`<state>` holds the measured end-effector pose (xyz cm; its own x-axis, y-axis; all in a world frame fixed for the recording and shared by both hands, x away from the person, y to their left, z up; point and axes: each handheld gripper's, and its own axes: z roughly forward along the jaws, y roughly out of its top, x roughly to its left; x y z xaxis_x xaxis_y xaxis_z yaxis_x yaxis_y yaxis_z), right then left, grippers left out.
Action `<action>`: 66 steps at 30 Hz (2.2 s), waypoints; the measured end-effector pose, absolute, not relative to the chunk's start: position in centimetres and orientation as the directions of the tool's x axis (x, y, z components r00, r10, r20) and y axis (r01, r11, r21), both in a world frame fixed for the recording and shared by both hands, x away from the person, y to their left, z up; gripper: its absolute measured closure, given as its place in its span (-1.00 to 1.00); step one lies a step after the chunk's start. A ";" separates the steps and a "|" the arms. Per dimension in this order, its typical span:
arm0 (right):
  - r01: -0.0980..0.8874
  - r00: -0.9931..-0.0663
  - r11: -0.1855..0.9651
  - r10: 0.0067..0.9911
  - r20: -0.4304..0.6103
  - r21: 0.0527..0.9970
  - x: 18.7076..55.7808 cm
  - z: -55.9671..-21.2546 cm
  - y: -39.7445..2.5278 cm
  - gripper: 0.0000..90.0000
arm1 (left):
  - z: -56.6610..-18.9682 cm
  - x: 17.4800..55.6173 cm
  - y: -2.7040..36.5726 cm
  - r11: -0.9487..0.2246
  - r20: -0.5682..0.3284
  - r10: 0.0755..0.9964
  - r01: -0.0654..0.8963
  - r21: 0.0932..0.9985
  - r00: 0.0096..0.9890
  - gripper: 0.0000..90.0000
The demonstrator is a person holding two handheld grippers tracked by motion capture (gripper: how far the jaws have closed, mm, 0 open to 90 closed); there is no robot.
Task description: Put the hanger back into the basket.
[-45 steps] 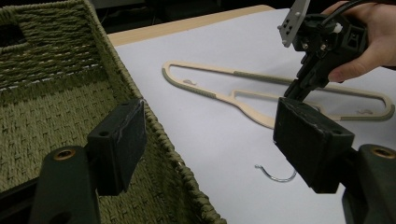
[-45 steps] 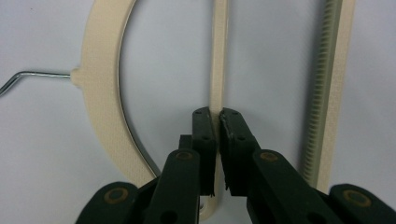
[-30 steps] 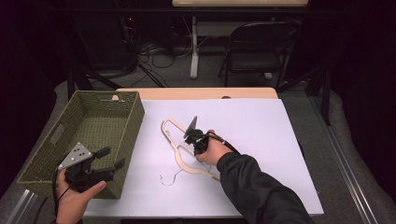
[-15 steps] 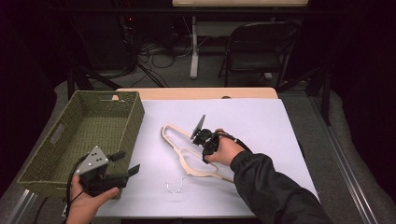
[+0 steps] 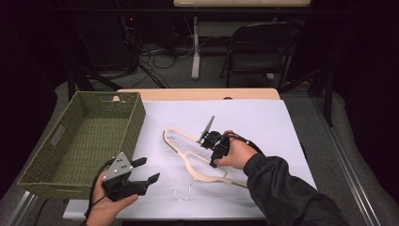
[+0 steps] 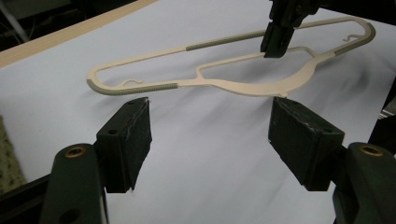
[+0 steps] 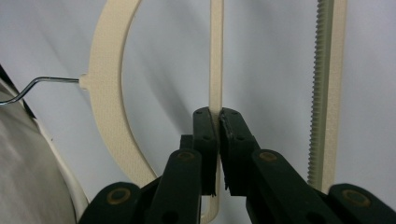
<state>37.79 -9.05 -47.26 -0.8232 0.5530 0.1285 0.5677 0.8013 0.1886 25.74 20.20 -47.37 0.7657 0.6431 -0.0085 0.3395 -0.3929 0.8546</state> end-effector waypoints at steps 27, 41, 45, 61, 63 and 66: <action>0.525 -0.851 0.819 0.512 0.118 0.231 35.8 -46.1 -10.3 0.90 | -50.9 28.4 14.0 -0.583 0.196 0.543 0.198 0.788 0.816 -0.38; 0.512 -0.859 0.827 0.497 0.126 0.233 35.6 -46.2 -9.7 0.90 | -51.5 28.8 13.1 -0.660 0.288 0.502 0.146 0.737 0.815 -0.42; 0.509 -0.861 0.833 0.492 0.131 0.215 35.7 -46.1 -9.5 0.90 | -51.6 28.8 13.0 -0.667 0.299 0.497 0.139 0.732 0.814 -0.42; 0.499 -0.867 0.837 0.477 0.145 0.225 35.6 -46.4 -8.9 0.90 | -51.6 29.0 12.5 -0.706 0.356 0.458 0.090 0.703 0.815 -0.42; 0.484 -0.874 0.851 0.465 0.138 0.201 35.6 -46.2 -8.7 0.90 | -51.6 29.0 12.4 -0.712 0.362 0.449 0.082 0.698 0.817 -0.41; 0.483 -0.876 0.849 0.464 0.134 0.214 35.5 -46.3 -8.6 0.90 | -51.7 29.0 12.3 -0.718 0.369 0.438 0.073 0.692 0.820 -0.37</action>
